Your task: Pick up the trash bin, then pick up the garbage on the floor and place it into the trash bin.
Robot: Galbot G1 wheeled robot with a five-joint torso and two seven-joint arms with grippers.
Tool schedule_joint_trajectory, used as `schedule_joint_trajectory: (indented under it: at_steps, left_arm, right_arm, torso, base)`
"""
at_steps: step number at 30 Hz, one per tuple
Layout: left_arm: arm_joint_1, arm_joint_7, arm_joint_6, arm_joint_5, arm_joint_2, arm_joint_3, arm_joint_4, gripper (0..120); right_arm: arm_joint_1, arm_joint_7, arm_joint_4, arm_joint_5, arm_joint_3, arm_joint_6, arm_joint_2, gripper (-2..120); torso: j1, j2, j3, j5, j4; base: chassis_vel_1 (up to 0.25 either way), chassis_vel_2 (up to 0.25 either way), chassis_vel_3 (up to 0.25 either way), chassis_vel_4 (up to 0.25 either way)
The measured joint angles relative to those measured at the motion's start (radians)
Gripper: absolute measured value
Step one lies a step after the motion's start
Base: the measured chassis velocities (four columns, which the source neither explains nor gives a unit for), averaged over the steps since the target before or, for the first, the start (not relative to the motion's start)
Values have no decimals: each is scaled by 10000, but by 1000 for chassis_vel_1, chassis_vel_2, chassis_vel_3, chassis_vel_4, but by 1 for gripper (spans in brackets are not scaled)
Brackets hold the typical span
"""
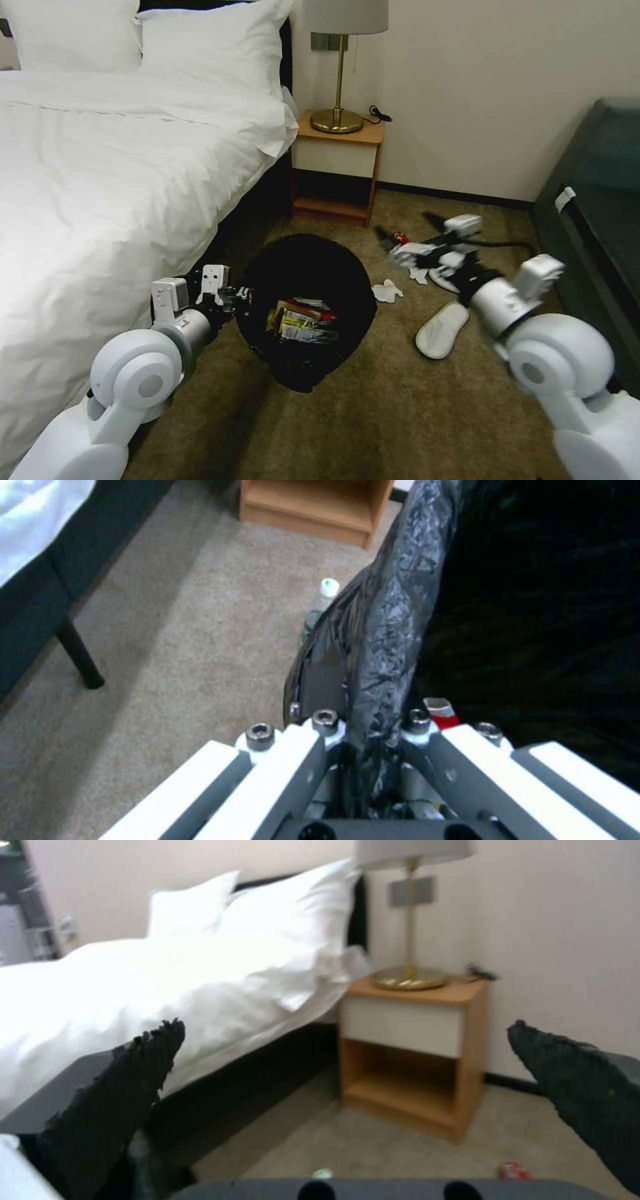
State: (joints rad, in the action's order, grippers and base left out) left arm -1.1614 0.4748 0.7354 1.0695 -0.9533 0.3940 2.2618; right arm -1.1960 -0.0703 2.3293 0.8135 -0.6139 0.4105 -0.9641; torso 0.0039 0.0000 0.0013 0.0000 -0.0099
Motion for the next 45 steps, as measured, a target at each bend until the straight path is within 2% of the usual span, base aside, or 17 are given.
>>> schedule_joint_trajectory:
  at_steps: [2,6,10,12,13,15,16,18,19,21,23,33,40,45]
  left_arm:
    - [-53,6,0,0,-5,58,0,1]
    - [-91,40,0,10,-18,93,33,1]
    - [-160,101,0,76,-11,177,173,1]
    - [-222,128,0,117,24,262,248,1]
    - [-222,128,0,117,24,262,248,1]
    - [-314,140,0,129,23,400,335,1]
    - [-314,140,0,129,23,400,335,1]
    - [-354,145,0,108,-7,487,389,1]
    - [-354,145,0,108,-7,487,389,1]
    - [-389,142,0,112,11,546,466,1]
    - [-388,132,0,136,53,561,502,1]
    - [-329,110,0,219,99,646,554,1]
    - [-201,-32,0,317,97,913,557,1]
    - [-139,-52,0,392,139,1356,537,1]
  right_arm:
    - [-496,-22,194,82,-948,9,9,114]
    - [-1099,-2,244,48,-1792,10,-71,110]
    - [-2028,158,143,-782,-2493,-180,-440,103]
    - [-2612,313,17,-1614,-2767,-498,-864,101]
    - [-2612,313,17,-1614,-2767,-498,-864,101]
    - [-3253,484,-89,-2540,-3037,-960,-1702,100]
    - [-3253,484,-89,-2540,-3037,-960,-1702,100]
    - [-3645,605,-103,-2898,-3111,-1191,-2344,100]
    - [-3645,605,-103,-2898,-3111,-1191,-2344,100]
    - [-3965,711,-105,-3142,-3104,-1375,-2938,100]
    - [-4015,727,-145,-3268,-3083,-1463,-3124,100]
    - [-3790,629,-290,-3266,-3038,-1415,-3209,100]
    - [-3830,604,-295,-3239,-3006,-1319,-3174,100]
    - [-3933,674,-271,-3240,-2942,-1256,-3160,100]
  torso:
    - [0,0,0,0,0]
    - [0,0,0,0,-1]
    - [0,0,0,0,0]
    - [0,0,-1,0,-1]
    - [0,0,-1,0,-1]
    - [0,0,0,0,0]
    - [0,0,0,0,0]
    - [0,0,-1,-1,-1]
    - [0,0,-1,-1,-1]
    - [0,0,-1,-1,-2]
    - [-1,0,0,-1,0]
    - [0,0,0,-2,1]
    - [0,0,1,0,1]
    - [1,0,1,0,0]
  base:
    - [0,0,0,0]
    - [0,0,0,0]
    - [0,0,0,0]
    - [0,0,0,0]
    - [0,0,0,0]
    - [0,0,0,0]
    - [0,0,0,0]
    - [0,0,0,0]
    - [0,0,0,0]
    - [0,0,0,0]
    - [0,0,0,0]
    - [0,0,0,0]
    - [-56,49,67,-44]
    - [-71,58,57,-61]
